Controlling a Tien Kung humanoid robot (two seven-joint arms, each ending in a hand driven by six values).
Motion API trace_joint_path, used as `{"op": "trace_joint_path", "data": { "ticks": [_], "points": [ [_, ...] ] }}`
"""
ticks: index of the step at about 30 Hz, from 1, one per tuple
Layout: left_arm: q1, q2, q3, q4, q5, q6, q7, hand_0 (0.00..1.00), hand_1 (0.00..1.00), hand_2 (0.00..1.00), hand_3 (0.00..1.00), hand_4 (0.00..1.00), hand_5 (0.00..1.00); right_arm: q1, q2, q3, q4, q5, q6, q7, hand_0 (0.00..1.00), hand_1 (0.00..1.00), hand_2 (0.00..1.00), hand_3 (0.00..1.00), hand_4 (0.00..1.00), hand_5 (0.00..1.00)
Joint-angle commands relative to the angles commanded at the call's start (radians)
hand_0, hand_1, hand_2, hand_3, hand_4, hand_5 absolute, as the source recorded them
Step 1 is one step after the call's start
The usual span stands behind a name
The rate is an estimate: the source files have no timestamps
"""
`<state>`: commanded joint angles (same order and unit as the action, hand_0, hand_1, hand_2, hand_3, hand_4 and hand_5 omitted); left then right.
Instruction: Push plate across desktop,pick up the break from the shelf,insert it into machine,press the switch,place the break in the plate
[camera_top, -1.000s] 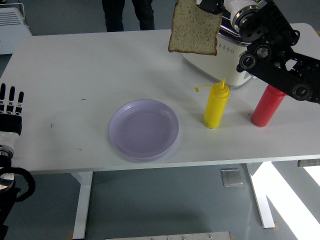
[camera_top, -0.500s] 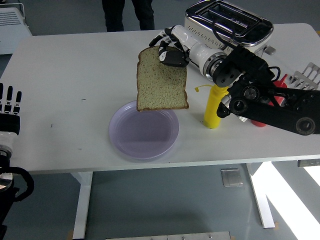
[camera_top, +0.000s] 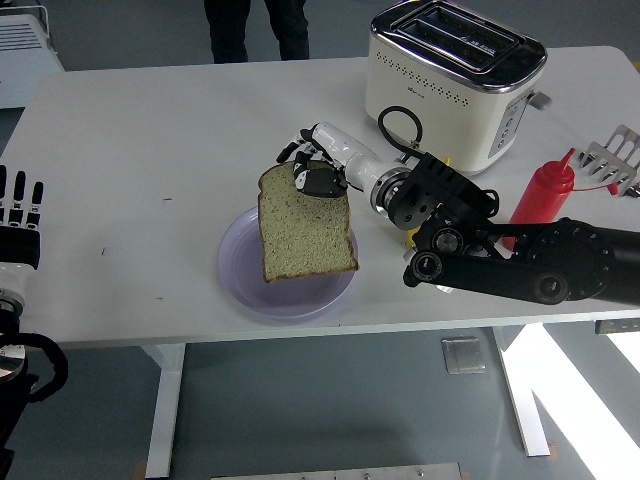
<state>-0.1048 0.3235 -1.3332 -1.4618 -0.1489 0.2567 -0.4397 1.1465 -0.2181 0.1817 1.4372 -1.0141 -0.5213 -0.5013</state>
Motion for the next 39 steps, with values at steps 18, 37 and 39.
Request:
{"op": "trace_joint_path", "data": {
  "ticks": [18, 37, 39],
  "points": [
    [0.002, -0.001, 0.005, 0.006, -0.002, 0.0, 0.0, 0.789, 0.707, 0.679, 0.644, 0.665, 0.998, -0.029, 0.095, -0.037, -0.055, 0.031, -0.056, 0.005, 0.362, 0.329, 0.498, 0.513, 0.048, 0.002],
    [0.002, -0.002, -0.004, 0.014, -0.009, 0.002, -0.003, 0.789, 0.707, 0.679, 0.643, 0.663, 0.998, -0.049, 0.127, -0.027, -0.119, 0.065, -0.027, 0.066, 0.606, 0.633, 0.633, 0.576, 0.289, 0.002],
    [0.001, -0.002, -0.005, 0.014, -0.009, 0.003, -0.003, 0.788, 0.707, 0.678, 0.643, 0.663, 0.998, -0.048, 0.129, -0.03, -0.126, 0.067, -0.018, 0.069, 0.658, 0.667, 0.669, 0.602, 0.36, 0.002]
  ]
}}
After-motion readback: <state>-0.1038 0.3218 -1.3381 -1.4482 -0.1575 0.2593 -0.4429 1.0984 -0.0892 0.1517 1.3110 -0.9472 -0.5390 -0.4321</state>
